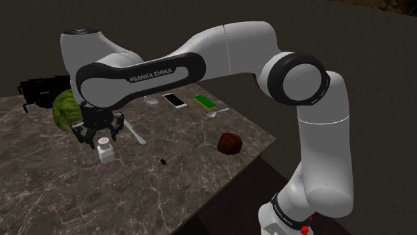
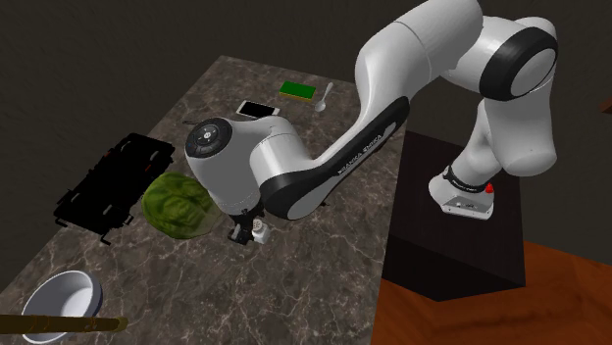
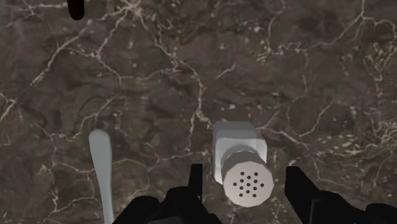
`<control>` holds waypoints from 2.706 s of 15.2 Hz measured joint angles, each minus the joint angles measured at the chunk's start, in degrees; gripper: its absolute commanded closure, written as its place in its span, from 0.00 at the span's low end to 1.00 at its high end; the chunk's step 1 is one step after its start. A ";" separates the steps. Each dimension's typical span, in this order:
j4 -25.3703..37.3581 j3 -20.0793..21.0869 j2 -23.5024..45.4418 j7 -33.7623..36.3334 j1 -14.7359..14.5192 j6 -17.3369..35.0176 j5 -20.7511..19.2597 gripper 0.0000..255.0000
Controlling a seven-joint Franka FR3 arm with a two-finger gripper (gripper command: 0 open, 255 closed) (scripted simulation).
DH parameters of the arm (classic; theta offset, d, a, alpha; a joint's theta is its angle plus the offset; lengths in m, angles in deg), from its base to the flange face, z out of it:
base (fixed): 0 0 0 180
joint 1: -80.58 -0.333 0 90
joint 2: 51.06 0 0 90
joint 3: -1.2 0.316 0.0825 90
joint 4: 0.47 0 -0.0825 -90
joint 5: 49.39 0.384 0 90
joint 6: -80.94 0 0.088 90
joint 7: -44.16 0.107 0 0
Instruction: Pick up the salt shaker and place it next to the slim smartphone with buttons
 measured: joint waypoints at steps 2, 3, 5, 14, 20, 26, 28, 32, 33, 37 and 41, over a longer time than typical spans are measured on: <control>0.00 0.00 -0.01 0.00 0.00 0.00 0.00 1.00; 0.00 0.00 -0.01 0.00 0.00 0.00 0.00 1.00; 0.00 0.00 -0.01 0.00 0.00 0.00 0.00 1.00; 1.76 0.32 -1.00 -0.36 0.04 -2.65 0.53 1.00; 4.21 0.72 -2.22 -0.59 -0.12 -6.19 1.14 1.00; 9.09 0.87 -2.21 -1.00 -0.71 -10.94 1.36 1.00; 10.09 0.98 -2.58 -1.09 -0.78 -12.29 1.53 1.00; 13.07 1.03 -2.62 -1.47 -1.04 -15.23 1.64 1.00; 13.98 1.05 -2.57 -1.49 -1.20 -16.08 1.64 1.00; 17.90 1.12 -2.27 -1.56 -1.95 -19.61 1.57 1.00; 22.31 1.01 -1.19 -1.71 -2.88 -22.90 1.21 1.00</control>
